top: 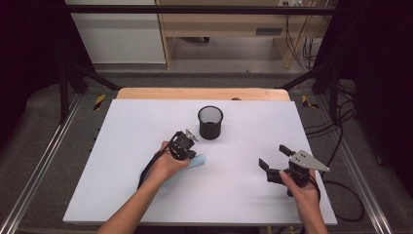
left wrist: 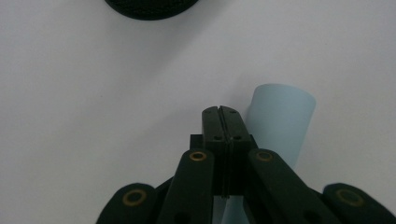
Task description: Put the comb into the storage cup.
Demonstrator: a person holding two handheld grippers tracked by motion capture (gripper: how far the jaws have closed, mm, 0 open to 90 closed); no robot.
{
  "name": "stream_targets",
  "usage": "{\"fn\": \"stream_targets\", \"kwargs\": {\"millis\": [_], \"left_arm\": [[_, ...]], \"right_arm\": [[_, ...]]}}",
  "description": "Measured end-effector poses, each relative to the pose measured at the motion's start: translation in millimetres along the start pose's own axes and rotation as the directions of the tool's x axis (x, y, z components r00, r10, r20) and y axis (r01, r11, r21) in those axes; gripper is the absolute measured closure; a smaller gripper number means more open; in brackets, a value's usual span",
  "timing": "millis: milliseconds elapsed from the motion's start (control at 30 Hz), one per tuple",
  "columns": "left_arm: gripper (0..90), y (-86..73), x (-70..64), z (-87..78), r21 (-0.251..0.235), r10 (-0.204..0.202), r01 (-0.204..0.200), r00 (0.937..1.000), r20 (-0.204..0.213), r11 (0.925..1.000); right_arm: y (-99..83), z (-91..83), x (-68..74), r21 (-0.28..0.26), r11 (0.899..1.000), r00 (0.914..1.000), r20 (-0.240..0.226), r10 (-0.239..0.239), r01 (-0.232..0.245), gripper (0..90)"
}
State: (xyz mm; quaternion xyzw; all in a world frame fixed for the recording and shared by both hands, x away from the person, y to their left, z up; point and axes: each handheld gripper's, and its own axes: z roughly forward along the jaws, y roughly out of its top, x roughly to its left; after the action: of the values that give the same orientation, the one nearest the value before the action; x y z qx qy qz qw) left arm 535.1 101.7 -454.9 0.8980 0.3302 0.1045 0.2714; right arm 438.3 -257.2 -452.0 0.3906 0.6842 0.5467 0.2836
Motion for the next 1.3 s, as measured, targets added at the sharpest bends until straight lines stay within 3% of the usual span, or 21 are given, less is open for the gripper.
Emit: {"fn": "stream_targets", "kwargs": {"millis": [167, 400, 733, 1067, 1300], "left_arm": [[90.0, -6.1, -8.2, -2.0, -0.007, -0.012, 0.012, 0.9998, 0.014, 0.9999], [90.0, -13.2, -20.9, -5.4, -0.012, -0.016, 0.016, 0.9999, 0.004, 0.9998], [90.0, -22.3, -33.9, -5.5, -0.057, -0.043, 0.043, 0.999, 0.008, 0.9974], [90.0, -34.8, -40.0, -9.9, -0.11, -0.107, 0.109, 0.9939, 0.027, 0.9879], [90.0, -37.0, -41.6, -9.5, -0.12, -0.125, 0.126, 0.992, 0.015, 0.9847]], "right_arm": [[0.0, 0.5, 0.0, 0.002, 1.0, 1.0, -0.001, -0.005, 0.005, 5.7], [-0.1, -1.2, -0.3, 0.001, 1.0, 1.0, 0.007, 0.003, -0.003, 5.8], [-0.5, -0.2, 0.0, 0.006, 1.0, 1.0, 0.005, -0.004, 0.004, 5.8], [-0.4, 0.6, 2.1, 0.016, 1.0, 1.0, -0.002, -0.008, 0.008, 5.8], [-0.5, 1.4, 3.4, 0.023, 1.0, 1.0, -0.005, -0.008, 0.008, 5.8]]}}
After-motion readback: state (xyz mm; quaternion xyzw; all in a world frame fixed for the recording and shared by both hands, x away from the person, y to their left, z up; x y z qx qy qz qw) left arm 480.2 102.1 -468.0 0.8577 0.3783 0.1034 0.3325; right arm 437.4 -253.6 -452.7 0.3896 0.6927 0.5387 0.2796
